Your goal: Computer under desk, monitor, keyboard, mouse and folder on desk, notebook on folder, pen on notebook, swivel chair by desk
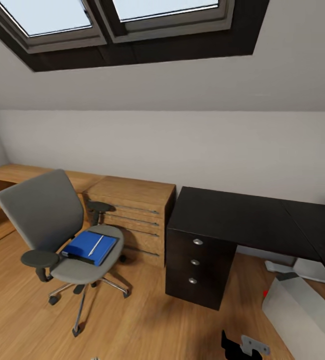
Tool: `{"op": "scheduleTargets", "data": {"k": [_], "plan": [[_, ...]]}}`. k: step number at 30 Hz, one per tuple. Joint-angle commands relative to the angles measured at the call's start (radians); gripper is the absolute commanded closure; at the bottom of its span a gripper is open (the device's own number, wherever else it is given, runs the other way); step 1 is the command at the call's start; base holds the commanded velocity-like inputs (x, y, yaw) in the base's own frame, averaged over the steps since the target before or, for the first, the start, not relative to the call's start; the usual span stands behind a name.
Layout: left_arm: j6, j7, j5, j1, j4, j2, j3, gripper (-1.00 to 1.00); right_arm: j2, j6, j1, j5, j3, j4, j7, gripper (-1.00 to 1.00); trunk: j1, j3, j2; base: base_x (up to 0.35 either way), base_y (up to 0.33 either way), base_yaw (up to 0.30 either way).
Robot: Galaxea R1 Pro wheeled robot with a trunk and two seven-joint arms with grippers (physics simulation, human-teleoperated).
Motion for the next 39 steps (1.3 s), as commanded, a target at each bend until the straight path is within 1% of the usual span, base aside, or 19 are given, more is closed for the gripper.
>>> {"op": "scheduleTargets", "data": {"k": [1,2,3,4,9,30,32,33,36,37,39], "plan": [[-0.016,0.006,0.010,-0.001,-0.001,0.001,-0.008,-1.00,0.001,-0.002,-0.001,-0.001,0.005,0.000,-0.005,-1.00,-0.004,0.002,0.007,0.000,0.000,-0.077],[-0.027,0.006,0.009,-0.001,-0.001,0.001,-0.009,-1.00,0.001,-0.002,-0.001,0.000,0.005,0.000,-0.005,-1.00,-0.008,0.005,0.014,0.000,0.000,-0.062],[-0.056,0.007,0.008,-0.001,-0.001,0.000,-0.009,-1.00,0.005,-0.003,-0.001,0.001,0.005,0.000,-0.005,-1.00,-0.012,0.008,0.021,0.000,0.000,-0.040],[-0.096,0.008,0.007,-0.001,-0.001,0.000,-0.011,-1.00,0.015,-0.003,-0.001,0.002,0.004,0.000,-0.005,-1.00,-0.016,0.011,0.028,0.000,0.000,-0.020],[-0.137,0.010,0.005,-0.001,-0.001,-0.002,-0.011,-1.00,0.028,-0.004,-0.001,0.003,0.003,0.000,-0.005,-1.00,-0.035,0.027,0.063,0.000,0.000,-0.010],[-0.153,0.009,0.005,-0.001,-0.006,-0.002,-0.010,-1.00,0.032,-0.004,-0.001,0.003,0.003,-0.001,-0.005,-1.00,-0.115,0.093,0.210,0.000,0.000,0.000],[-0.161,0.006,0.005,-0.001,-0.009,-0.002,-0.010,-1.00,0.032,-0.003,-0.001,0.003,0.003,-0.001,-0.005,-1.00,-0.123,0.099,0.224,0.000,0.000,0.000],[-0.206,0.003,0.006,-0.001,-0.021,0.000,-0.010,-1.00,0.030,-0.003,-0.001,0.003,0.002,-0.010,-0.005,-1.00,-0.127,0.102,0.231,0.000,0.000,0.000],[-0.214,0.002,0.006,-0.001,-0.030,0.000,-0.010,-1.00,0.027,-0.004,-0.001,0.003,0.003,-0.024,-0.004,-1.00,-0.127,0.102,0.231,0.000,0.000,0.000],[-0.208,0.006,0.007,-0.001,-0.167,0.002,-0.018,-1.00,0.023,-0.020,-0.001,0.011,0.004,-0.101,0.006,-1.00,-0.127,0.102,0.231,0.000,0.000,0.000],[-0.194,0.007,0.007,-0.001,-0.204,0.002,-0.020,-1.00,0.024,-0.020,-0.001,0.013,0.004,-0.125,0.005,-1.00,-0.127,0.102,0.231,0.000,0.000,0.000]]}}
